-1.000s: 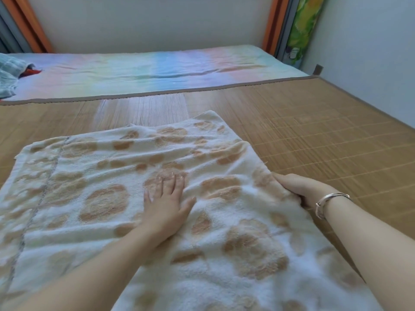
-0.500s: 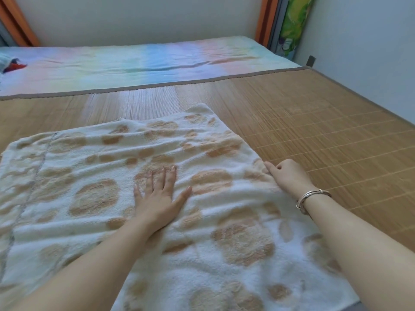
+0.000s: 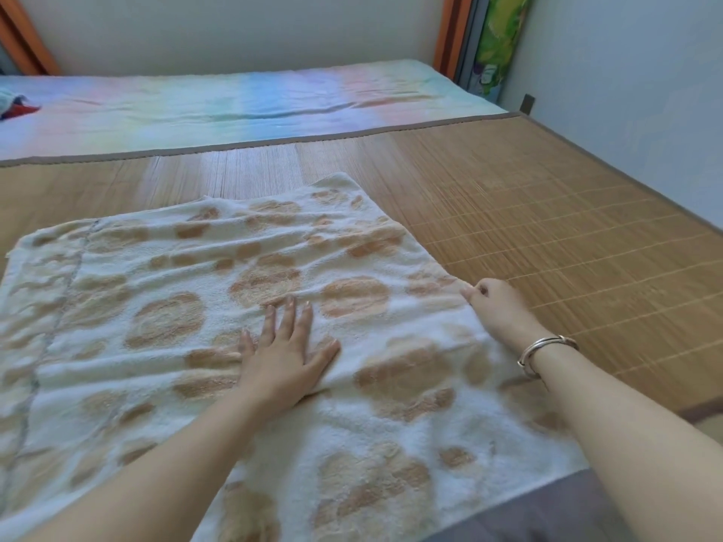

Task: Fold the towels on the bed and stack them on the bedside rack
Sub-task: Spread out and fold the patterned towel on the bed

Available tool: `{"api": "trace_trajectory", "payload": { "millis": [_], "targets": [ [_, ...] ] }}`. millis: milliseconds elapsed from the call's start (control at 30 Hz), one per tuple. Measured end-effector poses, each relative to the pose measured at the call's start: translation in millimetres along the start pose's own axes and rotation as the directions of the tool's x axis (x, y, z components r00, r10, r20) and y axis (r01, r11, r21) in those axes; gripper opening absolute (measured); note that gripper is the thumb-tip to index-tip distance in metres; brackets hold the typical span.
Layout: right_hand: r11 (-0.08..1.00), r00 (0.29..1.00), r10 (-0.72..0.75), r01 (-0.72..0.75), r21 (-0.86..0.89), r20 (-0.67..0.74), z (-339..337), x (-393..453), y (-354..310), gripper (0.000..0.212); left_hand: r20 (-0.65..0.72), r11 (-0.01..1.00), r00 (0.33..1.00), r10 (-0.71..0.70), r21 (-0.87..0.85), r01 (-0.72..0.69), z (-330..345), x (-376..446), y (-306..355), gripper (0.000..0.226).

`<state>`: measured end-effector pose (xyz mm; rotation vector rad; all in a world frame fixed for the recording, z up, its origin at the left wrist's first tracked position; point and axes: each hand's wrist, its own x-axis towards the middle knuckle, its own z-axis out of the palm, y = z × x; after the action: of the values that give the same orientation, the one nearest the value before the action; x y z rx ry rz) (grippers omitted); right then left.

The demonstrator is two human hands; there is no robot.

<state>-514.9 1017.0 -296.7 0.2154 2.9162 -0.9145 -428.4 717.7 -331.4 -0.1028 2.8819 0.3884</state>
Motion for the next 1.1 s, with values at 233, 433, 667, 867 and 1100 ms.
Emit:
{"api": "trace_trajectory", "payload": {
  "millis": [233,433,667,867,1100],
  "targets": [
    [0.989,0.999,0.038,-0.032,-0.141,0.035,-2.7,-22.7,13.5,0.054,0.055,0.998,0.999,0.001,0.057,-0.004,-7.4,-4.1,6.3,0.081],
    [0.998,0.998,0.038,-0.036,-0.057,0.040,-8.7,-58.0,29.9,0.033,-0.025,0.994,0.995,0.100,0.046,-0.099,3.5,-44.6,23.5,0.075],
    [0.914,0.999,0.006,-0.021,-0.405,-0.038,-11.3,-86.3,35.4,0.032,0.115,0.994,0.991,0.063,0.079,-0.073,3.8,-58.3,23.7,0.096],
    [0.884,0.998,-0.045,0.022,-0.466,-0.038,-5.8,-71.6,-3.2,0.039,0.107,0.998,0.993,0.052,0.039,-0.056,-28.9,-47.5,20.9,0.083],
    [0.999,0.999,-0.051,0.051,0.005,0.008,22.2,0.8,-68.3,0.034,0.007,0.995,0.998,-0.068,-0.075,0.069,-65.8,32.3,-2.2,0.066]
  ]
}}
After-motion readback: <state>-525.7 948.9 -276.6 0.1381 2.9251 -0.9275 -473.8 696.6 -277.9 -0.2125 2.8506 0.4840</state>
